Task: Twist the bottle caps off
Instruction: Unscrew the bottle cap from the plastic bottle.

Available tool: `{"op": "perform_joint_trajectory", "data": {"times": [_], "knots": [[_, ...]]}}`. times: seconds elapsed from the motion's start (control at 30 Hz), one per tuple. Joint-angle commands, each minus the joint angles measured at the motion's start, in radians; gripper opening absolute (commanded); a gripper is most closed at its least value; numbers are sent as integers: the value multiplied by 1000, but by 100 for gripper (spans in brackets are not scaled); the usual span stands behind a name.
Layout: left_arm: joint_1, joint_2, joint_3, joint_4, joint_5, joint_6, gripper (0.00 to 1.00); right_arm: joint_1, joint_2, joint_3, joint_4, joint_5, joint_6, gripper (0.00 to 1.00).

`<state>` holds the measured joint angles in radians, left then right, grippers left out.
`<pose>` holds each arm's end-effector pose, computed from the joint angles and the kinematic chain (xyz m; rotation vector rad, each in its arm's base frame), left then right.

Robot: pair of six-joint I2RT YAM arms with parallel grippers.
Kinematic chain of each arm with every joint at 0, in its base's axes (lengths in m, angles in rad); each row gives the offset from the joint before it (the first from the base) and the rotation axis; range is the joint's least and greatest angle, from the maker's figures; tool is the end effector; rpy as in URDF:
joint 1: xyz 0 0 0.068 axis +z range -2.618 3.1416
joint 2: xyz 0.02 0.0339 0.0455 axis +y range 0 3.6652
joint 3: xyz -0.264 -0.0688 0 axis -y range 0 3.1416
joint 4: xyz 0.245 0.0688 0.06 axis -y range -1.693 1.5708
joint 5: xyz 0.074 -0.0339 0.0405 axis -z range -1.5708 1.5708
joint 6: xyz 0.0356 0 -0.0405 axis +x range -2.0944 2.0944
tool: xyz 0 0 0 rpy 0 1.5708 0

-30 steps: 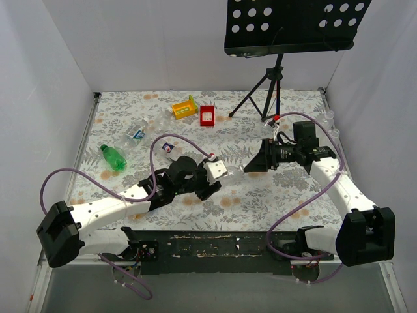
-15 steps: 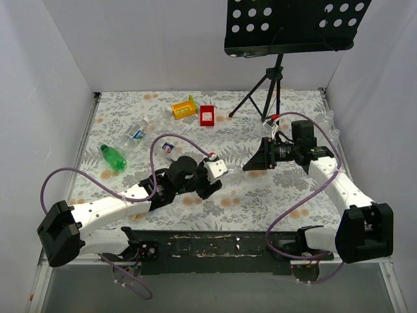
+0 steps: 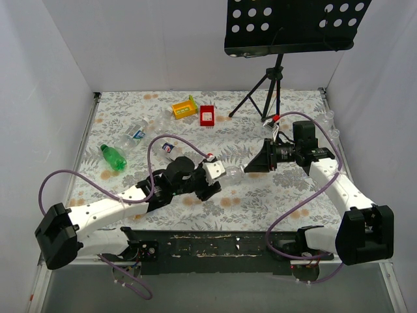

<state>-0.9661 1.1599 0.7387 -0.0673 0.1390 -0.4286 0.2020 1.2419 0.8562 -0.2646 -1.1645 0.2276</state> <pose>0.1433 -0.2160 0.2588 0.6756 2.1050 -0.9703 0.2427 0.0831 0.2735 -0.6364 2.0379 1.5201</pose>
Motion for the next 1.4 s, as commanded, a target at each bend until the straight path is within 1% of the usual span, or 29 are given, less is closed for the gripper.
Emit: {"op": "perform_joint_trajectory", "data": {"times": [0.0,0.1,0.17,0.2,0.23,0.27,0.3,0.37,0.5,0.57,0.73,0.9,1.03,1.2,1.27,1.37], "knots": [[65,-71,-21,46,196,-73,12,10,-50,38,-160,-168,-407,1],[151,-75,-19,11,405,-111,13,17,-44,107,-410,-175,-778,1],[181,-66,-12,-23,552,-108,13,33,-32,161,-626,-164,-1149,1],[194,-59,-9,-38,607,-107,13,43,-26,173,-701,-153,-1269,1],[204,-49,-4,-52,667,-105,13,50,-21,181,-738,-140,-1356,1],[208,-36,2,-63,733,-105,13,53,-19,188,-746,-126,-1399,1],[216,-25,8,-75,764,-107,13,54,-21,194,-737,-113,-1422,1],[224,-11,19,-98,784,-99,12,54,-32,204,-696,-84,-1409,1],[239,-20,16,-108,763,-82,12,54,-76,198,-589,-38,-1329,1],[240,-28,13,-103,737,-75,12,54,-97,179,-549,-29,-1289,1],[241,-46,16,-147,647,-33,12,50,-119,168,-518,0,-1214,1],[241,-117,-12,-151,556,-21,13,-27,-160,150,-443,37,-1072,1],[241,-183,-32,-140,484,-13,13,-79,-193,118,-424,181,-976,2],[239,-241,-39,-126,415,5,13,-157,-202,78,-459,422,-896,2],[241,-259,-48,-117,389,14,13,-225,-199,44,-460,527,-878,3],[241,-287,-77,-91,363,24,13,-317,-194,-14,-443,633,-878,4]]}}
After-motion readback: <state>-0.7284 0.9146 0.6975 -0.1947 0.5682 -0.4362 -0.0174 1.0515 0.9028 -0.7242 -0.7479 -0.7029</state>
